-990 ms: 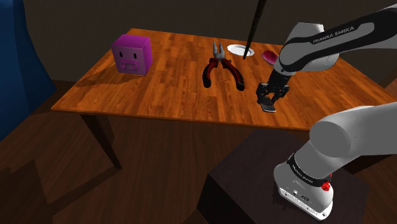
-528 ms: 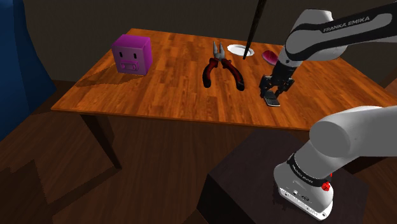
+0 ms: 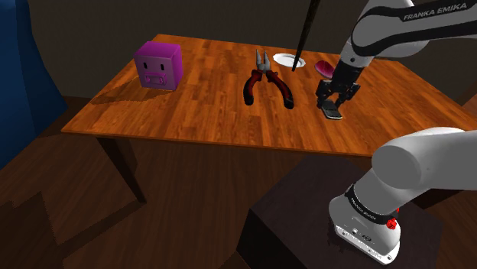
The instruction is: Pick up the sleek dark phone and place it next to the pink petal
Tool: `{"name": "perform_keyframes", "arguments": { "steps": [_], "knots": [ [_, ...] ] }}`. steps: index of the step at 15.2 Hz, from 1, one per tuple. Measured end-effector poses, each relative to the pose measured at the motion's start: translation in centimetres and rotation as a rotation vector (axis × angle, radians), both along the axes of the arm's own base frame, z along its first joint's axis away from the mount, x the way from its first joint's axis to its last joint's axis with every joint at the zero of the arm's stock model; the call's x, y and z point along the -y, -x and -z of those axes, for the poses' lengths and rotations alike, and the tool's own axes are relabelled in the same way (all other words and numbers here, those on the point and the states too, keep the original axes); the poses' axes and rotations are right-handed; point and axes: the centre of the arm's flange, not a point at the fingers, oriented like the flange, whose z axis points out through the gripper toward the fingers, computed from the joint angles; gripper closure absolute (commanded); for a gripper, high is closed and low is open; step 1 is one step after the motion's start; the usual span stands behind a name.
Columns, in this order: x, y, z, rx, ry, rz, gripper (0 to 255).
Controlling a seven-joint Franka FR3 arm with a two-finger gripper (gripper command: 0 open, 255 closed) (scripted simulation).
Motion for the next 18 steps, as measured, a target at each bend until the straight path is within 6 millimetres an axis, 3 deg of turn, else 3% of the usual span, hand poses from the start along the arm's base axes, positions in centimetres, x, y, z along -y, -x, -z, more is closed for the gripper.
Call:
{"name": "perform_keyframes", "arguments": {
  "steps": [2, 4, 18],
  "knots": [
    [-0.1, 0.0, -0.9, 0.000, 0.000, 0.000, 255],
    [1.3, -0.4, -1.3, 0.000, -0.001, 0.000, 255],
    [18.5, -6.7, -1.3, 0.000, 0.000, 0.001, 255]
  ]
}}
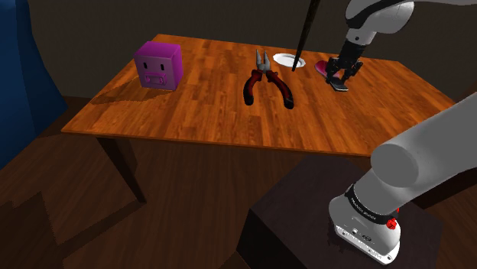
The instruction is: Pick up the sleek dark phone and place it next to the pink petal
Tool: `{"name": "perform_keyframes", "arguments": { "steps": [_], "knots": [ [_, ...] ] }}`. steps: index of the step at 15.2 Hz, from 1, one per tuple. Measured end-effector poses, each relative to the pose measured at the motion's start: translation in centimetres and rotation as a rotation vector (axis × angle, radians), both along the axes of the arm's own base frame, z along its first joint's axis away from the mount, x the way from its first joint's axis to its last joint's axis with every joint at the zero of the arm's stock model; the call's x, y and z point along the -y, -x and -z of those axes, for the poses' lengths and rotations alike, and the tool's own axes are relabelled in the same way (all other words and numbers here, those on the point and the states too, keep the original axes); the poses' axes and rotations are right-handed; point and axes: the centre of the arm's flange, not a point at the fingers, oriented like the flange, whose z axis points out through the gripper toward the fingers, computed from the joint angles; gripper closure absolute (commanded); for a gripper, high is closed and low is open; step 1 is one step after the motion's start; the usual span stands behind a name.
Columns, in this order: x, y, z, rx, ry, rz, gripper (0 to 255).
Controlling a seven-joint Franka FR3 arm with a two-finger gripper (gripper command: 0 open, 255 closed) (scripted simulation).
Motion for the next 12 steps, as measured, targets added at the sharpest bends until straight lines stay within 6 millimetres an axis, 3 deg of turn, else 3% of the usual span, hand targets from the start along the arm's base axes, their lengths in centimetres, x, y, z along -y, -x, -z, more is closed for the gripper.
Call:
{"name": "perform_keyframes", "arguments": {
  "steps": [6, 12],
  "knots": [
    [7.4, -2.4, 0.1, -0.001, 0.000, 0.001, 255],
    [8.6, -2.7, 2.6, -0.001, 0.000, -0.001, 255]
  ]
}}
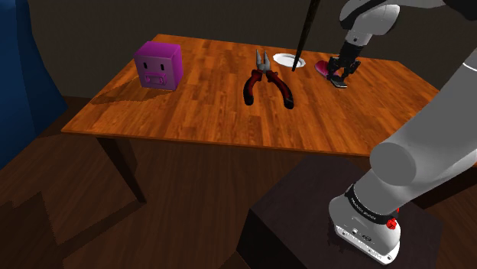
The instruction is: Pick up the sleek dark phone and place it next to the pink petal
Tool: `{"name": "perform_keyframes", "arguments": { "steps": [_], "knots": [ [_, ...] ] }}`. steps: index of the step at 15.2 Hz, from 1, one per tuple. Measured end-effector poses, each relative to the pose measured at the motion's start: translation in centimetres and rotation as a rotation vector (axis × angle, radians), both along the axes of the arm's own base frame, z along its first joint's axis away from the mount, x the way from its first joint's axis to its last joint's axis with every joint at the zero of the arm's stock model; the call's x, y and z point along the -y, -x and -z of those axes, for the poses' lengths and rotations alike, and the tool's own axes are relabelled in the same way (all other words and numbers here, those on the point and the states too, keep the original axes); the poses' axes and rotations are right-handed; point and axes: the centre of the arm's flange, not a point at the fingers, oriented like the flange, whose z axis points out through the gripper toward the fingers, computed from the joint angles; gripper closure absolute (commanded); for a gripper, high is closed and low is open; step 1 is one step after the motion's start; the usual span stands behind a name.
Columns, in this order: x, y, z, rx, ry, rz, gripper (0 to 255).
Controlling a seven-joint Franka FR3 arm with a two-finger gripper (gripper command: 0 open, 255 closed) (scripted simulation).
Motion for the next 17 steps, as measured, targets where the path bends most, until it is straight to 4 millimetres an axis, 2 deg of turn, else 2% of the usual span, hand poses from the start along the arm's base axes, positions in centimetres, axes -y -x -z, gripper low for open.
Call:
{"name": "perform_keyframes", "arguments": {
  "steps": [12, 17],
  "knots": [
    [0.1, -0.1, 6.7, 0.000, 0.000, 0.000, 255],
    [0.0, -0.1, 7.3, 0.000, 0.000, 0.000, 255]
  ]
}}
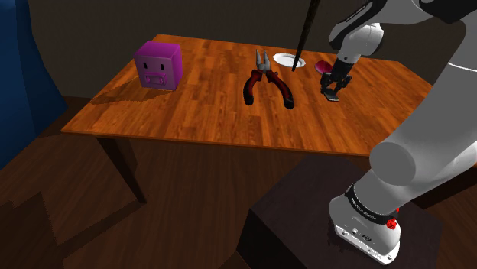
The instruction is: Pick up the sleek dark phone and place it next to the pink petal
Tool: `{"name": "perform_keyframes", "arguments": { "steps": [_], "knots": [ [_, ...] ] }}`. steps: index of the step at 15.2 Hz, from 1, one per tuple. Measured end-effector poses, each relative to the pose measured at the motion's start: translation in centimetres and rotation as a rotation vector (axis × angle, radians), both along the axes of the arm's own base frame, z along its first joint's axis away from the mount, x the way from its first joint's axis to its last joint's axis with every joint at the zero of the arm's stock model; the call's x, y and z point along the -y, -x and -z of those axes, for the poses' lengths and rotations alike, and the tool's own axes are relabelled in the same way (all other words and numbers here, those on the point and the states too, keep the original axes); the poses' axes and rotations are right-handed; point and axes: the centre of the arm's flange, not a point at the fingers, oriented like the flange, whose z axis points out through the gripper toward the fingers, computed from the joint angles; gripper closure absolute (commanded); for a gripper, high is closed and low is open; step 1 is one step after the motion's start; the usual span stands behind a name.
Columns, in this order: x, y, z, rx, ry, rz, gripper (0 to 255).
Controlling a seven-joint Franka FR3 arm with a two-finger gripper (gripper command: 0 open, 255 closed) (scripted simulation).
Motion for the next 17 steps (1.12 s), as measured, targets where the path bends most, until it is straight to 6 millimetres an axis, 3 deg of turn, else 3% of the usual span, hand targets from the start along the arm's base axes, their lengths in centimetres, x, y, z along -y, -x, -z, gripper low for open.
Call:
{"name": "perform_keyframes", "arguments": {
  "steps": [2, 3, 9, 13, 17],
  "knots": [
    [0.0, 0.0, 0.0, 0.000, 0.000, 0.000, 255],
    [0.0, 0.0, 0.0, 0.000, 0.000, 0.000, 0],
    [0.0, 0.0, 0.0, 0.000, 0.000, 0.000, 0],
    [0.2, 0.0, -3.8, 0.001, 0.001, 0.000, 0],
    [0.3, 0.1, -4.9, 0.001, 0.000, 0.000, 0]
  ]
}}
